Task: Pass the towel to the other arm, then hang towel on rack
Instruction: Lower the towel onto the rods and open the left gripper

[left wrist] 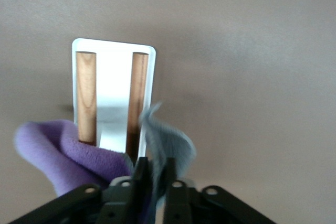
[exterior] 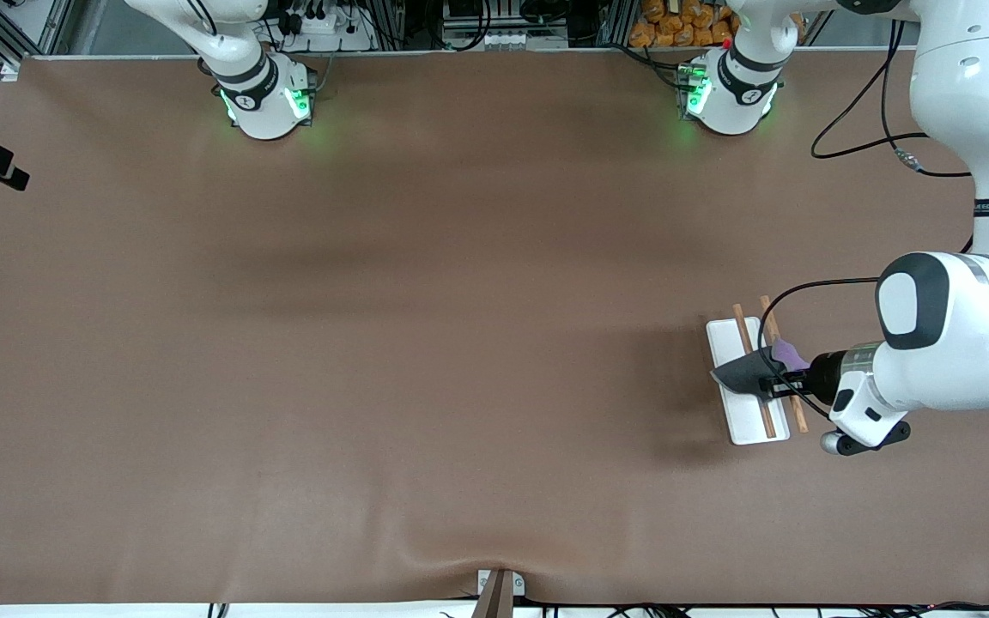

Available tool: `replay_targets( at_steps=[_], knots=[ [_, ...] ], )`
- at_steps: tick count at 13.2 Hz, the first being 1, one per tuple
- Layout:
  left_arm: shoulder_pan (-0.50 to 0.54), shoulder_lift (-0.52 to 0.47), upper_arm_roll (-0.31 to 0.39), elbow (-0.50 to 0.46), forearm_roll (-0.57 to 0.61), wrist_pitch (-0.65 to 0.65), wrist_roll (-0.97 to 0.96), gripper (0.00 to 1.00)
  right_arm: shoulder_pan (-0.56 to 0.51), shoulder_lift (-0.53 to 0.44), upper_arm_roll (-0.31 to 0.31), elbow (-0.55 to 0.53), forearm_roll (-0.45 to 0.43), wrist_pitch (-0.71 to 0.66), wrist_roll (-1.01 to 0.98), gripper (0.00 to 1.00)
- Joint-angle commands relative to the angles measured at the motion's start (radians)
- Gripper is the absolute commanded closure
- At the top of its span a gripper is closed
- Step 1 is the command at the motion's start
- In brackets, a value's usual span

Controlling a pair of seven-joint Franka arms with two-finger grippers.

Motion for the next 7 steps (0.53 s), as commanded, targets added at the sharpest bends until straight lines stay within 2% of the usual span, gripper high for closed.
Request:
replay_targets(
  at_steps=[1, 4, 7],
  knots=[
    [0.007, 0.002, -0.005, 0.002, 0.025, 0.007, -0.002, 0.00, -0.027, -0.022, 0.008, -0.013, 0.015, -0.010, 0.012, 0.00],
    [0.003, -0.016, -0.005, 0.003, 0.026, 0.007, -0.011, 0.00, -0.019, -0.013, 0.014, 0.019, 0.002, -0.009, 0.006, 0.00],
    [0.007, -0.079, -0.004, 0.003, 0.040, -0.005, -0.007, 0.00, -0.022, -0.013, 0.013, 0.019, 0.002, -0.007, -0.003, 0.00]
  ],
)
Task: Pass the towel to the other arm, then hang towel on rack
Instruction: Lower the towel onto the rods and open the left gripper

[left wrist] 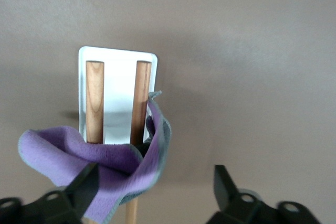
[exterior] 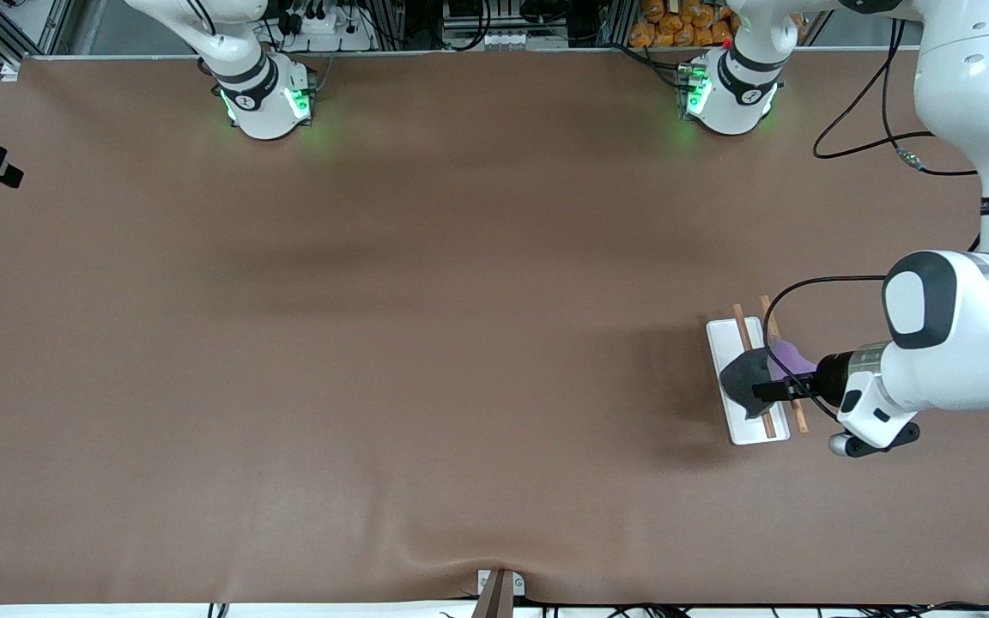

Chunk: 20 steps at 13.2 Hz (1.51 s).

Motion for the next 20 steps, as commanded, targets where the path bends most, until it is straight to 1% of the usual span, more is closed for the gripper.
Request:
replay_targets(
  at_steps=[1, 3, 6, 7, 10, 12, 15, 18, 20],
  knots=[
    [0.002, -0.083, -0.004, -0.014, 0.068, -0.011, -0.005, 0.00, -0.017, -0.013, 0.011, 0.003, 0.004, -0.005, -0.004, 0.00],
    [-0.001, -0.132, -0.016, -0.014, 0.145, -0.040, -0.002, 0.00, -0.014, -0.011, 0.013, 0.003, 0.005, -0.005, -0.004, 0.00],
    [-0.001, -0.213, -0.018, -0.014, 0.223, -0.087, 0.002, 0.00, -0.014, -0.010, 0.013, 0.003, 0.011, -0.002, -0.003, 0.00],
    [-0.001, -0.244, -0.018, -0.014, 0.232, -0.091, 0.005, 0.00, -0.014, -0.010, 0.013, 0.003, 0.008, -0.002, -0.003, 0.00],
    [-0.001, -0.323, -0.019, -0.014, 0.231, -0.149, 0.025, 0.00, -0.016, -0.010, 0.013, 0.004, 0.008, -0.002, -0.003, 0.00],
    [0.005, -0.376, -0.042, -0.014, 0.229, -0.186, 0.028, 0.00, -0.016, -0.010, 0.013, 0.004, 0.010, -0.002, -0.003, 0.00],
    [0.003, -0.452, -0.045, -0.014, 0.232, -0.262, 0.027, 0.00, -0.016, -0.010, 0.013, 0.004, 0.010, -0.002, -0.003, 0.00],
    [0.005, -0.503, -0.045, -0.025, 0.228, -0.321, 0.030, 0.00, -0.016, -0.010, 0.013, 0.004, 0.008, -0.002, -0.003, 0.00],
    [0.003, -0.531, -0.041, -0.034, 0.225, -0.325, 0.025, 0.00, -0.016, -0.010, 0.013, 0.004, 0.008, -0.002, -0.003, 0.00]
  ],
)
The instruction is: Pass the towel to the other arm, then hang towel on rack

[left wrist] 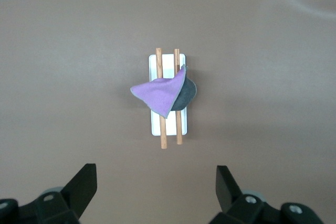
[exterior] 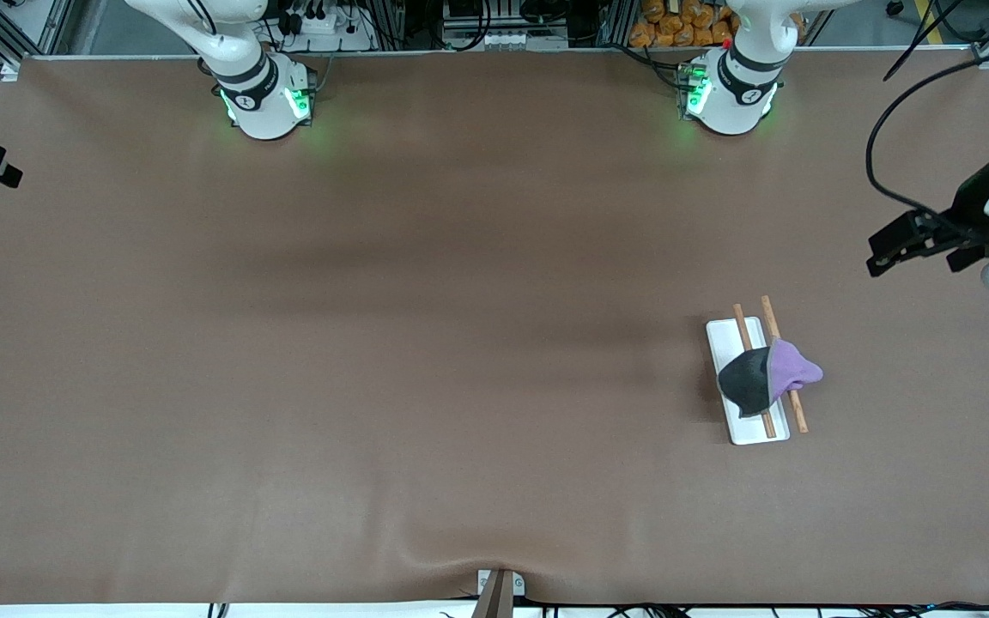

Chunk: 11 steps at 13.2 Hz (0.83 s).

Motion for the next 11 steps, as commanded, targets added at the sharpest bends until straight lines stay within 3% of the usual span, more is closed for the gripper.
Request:
replay_targets(
  at_steps=[1, 6, 11],
  knots=[
    [-0.002, -0.057, 0.005, -0.057, 0.019, -0.009, 0.004, 0.00, -0.016, -0.010, 0.011, 0.004, 0.008, -0.004, -0.003, 0.00],
    [-0.065, -0.106, 0.092, -0.081, 0.019, -0.070, -0.003, 0.00, -0.016, -0.010, 0.011, 0.004, 0.009, -0.004, -0.003, 0.00],
    [-0.074, -0.145, 0.094, -0.110, 0.019, -0.090, -0.004, 0.00, -0.016, -0.010, 0.011, 0.002, 0.008, -0.004, -0.003, 0.00]
  ],
)
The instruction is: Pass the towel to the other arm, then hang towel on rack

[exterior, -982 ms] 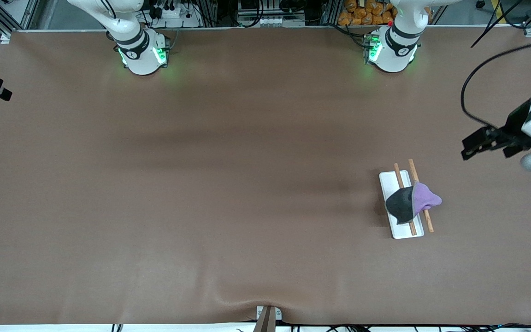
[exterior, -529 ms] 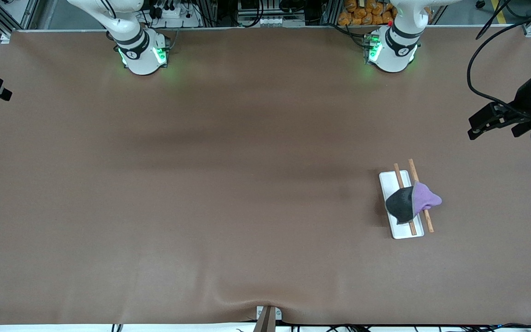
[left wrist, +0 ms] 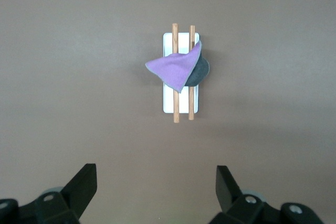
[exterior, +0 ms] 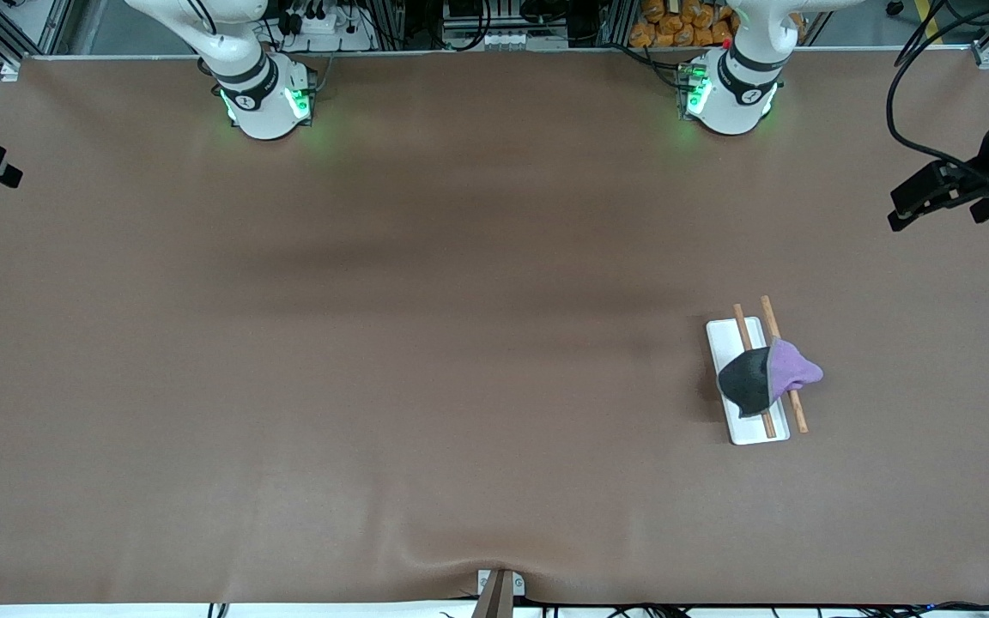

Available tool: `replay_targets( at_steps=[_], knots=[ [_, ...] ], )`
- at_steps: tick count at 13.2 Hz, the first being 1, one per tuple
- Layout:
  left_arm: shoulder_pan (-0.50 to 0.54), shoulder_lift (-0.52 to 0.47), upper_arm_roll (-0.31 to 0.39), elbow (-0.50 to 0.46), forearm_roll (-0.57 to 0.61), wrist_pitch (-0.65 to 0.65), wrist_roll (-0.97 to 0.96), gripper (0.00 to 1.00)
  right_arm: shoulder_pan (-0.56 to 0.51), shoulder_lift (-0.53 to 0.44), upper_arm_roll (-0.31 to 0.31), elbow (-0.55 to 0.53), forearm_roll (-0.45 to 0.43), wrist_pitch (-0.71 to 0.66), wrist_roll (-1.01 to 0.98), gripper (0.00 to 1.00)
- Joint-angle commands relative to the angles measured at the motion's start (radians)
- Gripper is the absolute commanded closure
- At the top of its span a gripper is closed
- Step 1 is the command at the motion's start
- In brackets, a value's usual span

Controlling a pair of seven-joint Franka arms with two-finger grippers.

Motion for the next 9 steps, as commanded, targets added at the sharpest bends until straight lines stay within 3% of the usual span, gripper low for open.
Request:
replay_targets(
  at_steps=[1, 9],
  knots=[
    [-0.020, -0.055, 0.010, -0.057, 0.019, 0.000, -0.004, 0.00, -0.016, -0.010, 0.011, 0.002, 0.008, -0.004, -0.003, 0.00],
    [-0.025, -0.057, 0.022, -0.029, 0.022, -0.023, 0.005, 0.00, -0.016, -0.010, 0.011, 0.004, 0.008, -0.002, -0.003, 0.00]
  ],
)
